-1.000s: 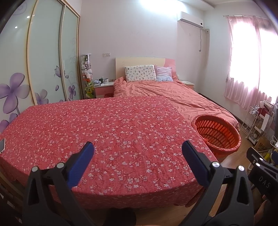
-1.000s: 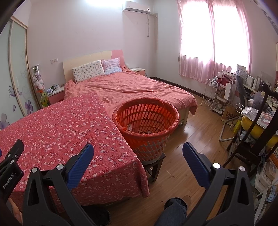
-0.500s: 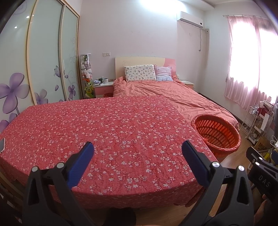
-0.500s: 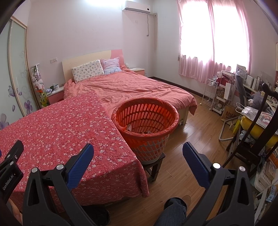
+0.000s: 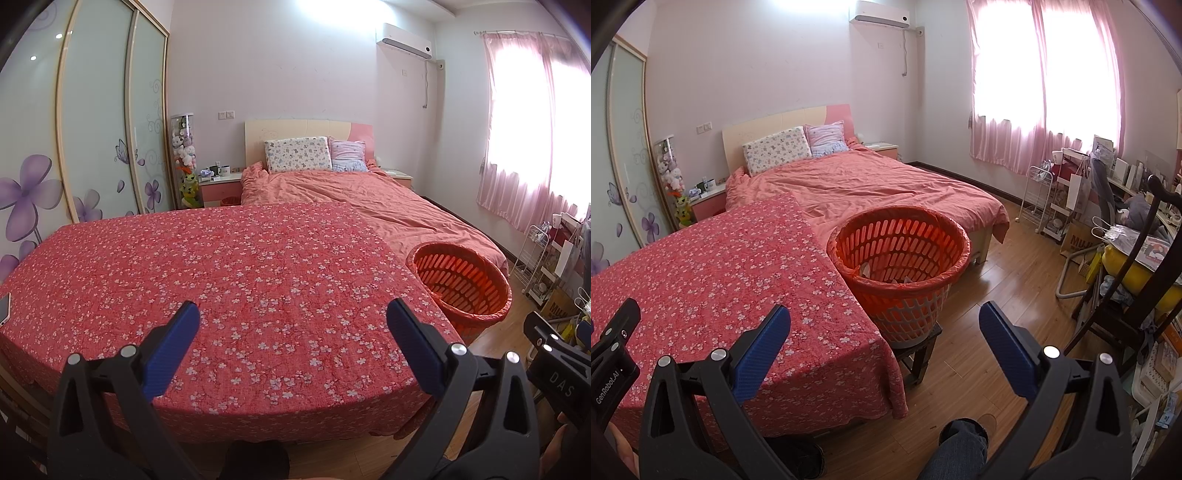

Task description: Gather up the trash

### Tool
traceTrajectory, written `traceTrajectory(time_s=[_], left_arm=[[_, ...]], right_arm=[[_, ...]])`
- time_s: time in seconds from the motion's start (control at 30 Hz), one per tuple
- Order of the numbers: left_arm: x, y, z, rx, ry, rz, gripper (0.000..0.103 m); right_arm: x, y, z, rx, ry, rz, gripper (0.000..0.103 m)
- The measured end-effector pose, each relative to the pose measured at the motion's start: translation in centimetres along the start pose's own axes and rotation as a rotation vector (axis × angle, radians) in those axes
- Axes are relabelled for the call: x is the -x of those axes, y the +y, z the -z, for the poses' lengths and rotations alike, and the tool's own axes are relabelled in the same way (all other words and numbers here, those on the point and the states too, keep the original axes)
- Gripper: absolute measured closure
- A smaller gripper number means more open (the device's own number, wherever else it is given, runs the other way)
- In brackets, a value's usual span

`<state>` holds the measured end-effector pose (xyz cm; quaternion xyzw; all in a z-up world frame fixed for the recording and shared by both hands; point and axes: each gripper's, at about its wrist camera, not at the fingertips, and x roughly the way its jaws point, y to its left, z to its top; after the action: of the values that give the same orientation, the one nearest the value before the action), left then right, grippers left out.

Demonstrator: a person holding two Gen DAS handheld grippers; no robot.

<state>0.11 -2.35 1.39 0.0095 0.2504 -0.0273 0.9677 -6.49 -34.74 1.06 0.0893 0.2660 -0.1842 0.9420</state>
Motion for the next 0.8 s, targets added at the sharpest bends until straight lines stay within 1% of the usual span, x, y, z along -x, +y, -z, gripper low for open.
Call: traceTrajectory(time_s=[0.57,0.8], left_arm=[[-0.13,-0.27,0.11,-0.009,0.005,-0.023,0.004],[-0.23,-0.40,0.05,-0.012,0.006,-0.029,0.004]], right_arm=[[0.31,-0.25,0.93,-0.003,0.008,-0.001,0.002],[0.11,-0.12,0.80,-0.001,0.011,-0.002,0.002]])
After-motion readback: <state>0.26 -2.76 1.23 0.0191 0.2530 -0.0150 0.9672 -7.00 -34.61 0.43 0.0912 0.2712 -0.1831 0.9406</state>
